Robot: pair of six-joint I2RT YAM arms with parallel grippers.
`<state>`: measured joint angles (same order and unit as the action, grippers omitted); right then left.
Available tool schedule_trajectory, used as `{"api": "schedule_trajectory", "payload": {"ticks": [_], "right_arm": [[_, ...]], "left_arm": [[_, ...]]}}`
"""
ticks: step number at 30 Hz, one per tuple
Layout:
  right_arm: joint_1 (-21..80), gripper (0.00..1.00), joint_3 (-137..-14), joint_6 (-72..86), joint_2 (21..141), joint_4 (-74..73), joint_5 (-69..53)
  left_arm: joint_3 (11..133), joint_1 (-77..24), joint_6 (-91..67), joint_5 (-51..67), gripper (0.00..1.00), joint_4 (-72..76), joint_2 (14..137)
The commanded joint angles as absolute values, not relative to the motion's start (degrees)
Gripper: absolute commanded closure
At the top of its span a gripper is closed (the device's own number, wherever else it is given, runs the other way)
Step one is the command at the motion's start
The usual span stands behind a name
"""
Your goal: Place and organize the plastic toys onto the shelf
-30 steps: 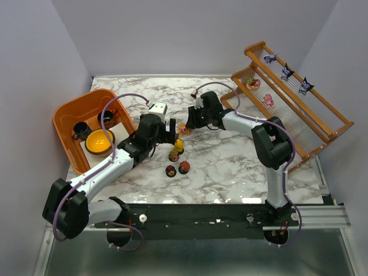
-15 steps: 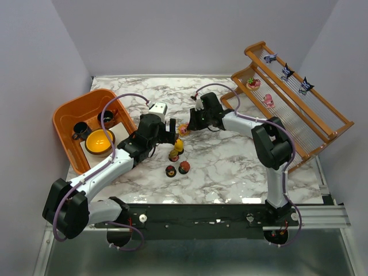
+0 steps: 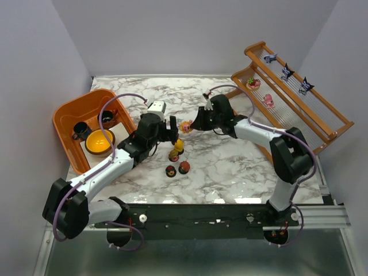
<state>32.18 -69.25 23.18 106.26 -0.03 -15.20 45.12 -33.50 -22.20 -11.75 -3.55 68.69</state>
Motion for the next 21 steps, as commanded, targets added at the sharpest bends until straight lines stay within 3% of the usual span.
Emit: {"api": "schedule_trajectory", "payload": {"ticks": [1, 17, 21], "right_arm": [[32.0, 0.99, -63.0, 35.6, 98.3, 9.0, -11.2], [31.3, 0.99, -45.6, 61.3, 77.1, 24.8, -10.4], [30.6, 0.99, -43.2, 64.8, 75.1, 28.3, -11.8]], "left_arm": [[43.2, -33.7, -26.1, -8.2, 0.01, 4.2, 66.6], [29.3, -34.7, -27.0, 5.0, 0.01, 51.9, 67.0], [29.5, -35.6, -26.8, 7.4, 0.02, 56.6, 69.3]]}}
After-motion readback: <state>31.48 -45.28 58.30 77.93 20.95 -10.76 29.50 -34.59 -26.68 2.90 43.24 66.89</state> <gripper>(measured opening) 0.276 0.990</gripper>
